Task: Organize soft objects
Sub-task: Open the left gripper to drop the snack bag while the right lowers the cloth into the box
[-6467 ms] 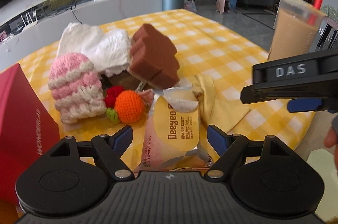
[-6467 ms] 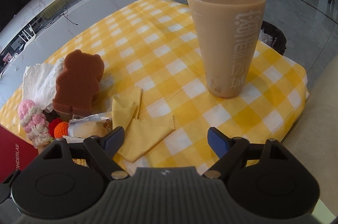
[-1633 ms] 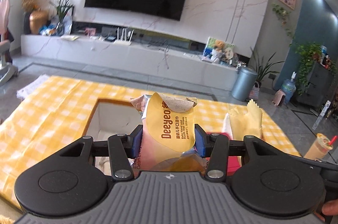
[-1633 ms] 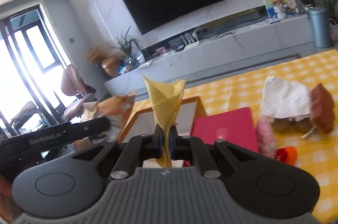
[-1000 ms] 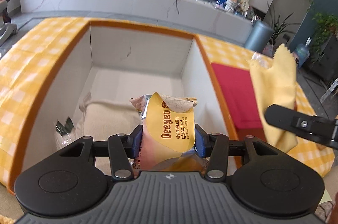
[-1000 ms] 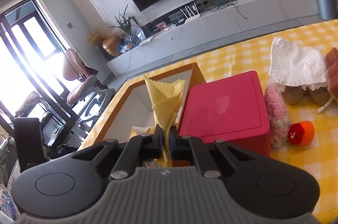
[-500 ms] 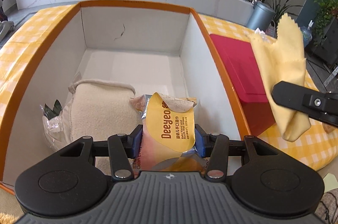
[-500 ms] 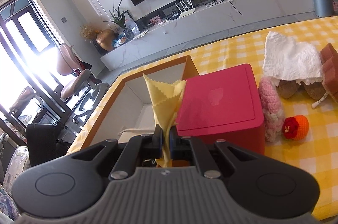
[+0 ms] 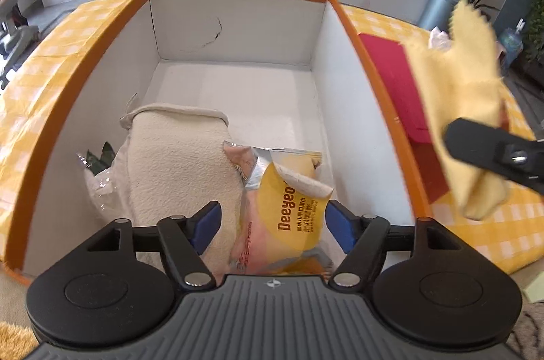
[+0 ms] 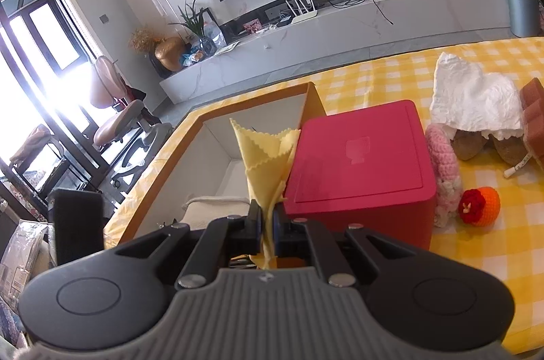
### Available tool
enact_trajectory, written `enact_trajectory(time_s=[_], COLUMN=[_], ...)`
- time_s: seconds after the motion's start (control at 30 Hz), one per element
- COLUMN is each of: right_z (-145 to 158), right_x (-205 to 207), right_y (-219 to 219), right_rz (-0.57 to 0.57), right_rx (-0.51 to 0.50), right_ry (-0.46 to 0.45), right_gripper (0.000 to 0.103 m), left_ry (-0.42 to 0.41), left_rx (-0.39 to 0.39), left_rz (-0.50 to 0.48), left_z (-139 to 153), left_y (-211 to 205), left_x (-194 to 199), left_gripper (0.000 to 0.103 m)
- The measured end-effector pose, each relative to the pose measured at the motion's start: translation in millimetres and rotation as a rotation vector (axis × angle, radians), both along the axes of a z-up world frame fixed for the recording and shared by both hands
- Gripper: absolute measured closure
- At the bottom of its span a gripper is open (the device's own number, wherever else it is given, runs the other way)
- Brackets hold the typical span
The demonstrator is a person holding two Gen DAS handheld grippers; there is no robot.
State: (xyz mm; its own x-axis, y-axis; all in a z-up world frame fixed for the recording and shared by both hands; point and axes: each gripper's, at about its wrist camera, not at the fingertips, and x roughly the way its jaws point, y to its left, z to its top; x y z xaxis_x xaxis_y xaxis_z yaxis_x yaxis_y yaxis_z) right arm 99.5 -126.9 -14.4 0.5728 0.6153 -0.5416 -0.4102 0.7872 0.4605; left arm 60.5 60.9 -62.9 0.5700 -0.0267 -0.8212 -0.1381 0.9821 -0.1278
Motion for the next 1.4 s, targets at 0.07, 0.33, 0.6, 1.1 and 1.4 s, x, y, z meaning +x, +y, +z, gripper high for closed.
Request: enact_trajectory(time_s=[0.07,0.33,0.6,1.1,1.4], right_z=[2,10,3,-2,-3], right_x=[-1,-9,-10,-27,-29], right_y=[2,15,35,72,76], right_rz=[-0.001,-0.010,-0.034,-0.085,-0.069], right_rx=[-0.003,-0.027,-0.050,-0.308,-0.297], right_ry=[-0.006,-0.035,0.015,-0.101,-0.107], right_gripper=[0.099,0.099,0.099,0.094,0.066], left_ry=[-0.031,-0.139,-0.239,-0.244,-0.247], left_rx=[-0.003,0.010,0.031,-0.029,-0.034], left_rz=[-0.010,0.062,0.203,0.243,0.248], left_z=[10,51,72,69,68], left_y=[2,27,65,83,85], left_x=[-7,-33,-42,-46,-46], left_gripper=[0.015,0.014,0.014,0.014,0.014])
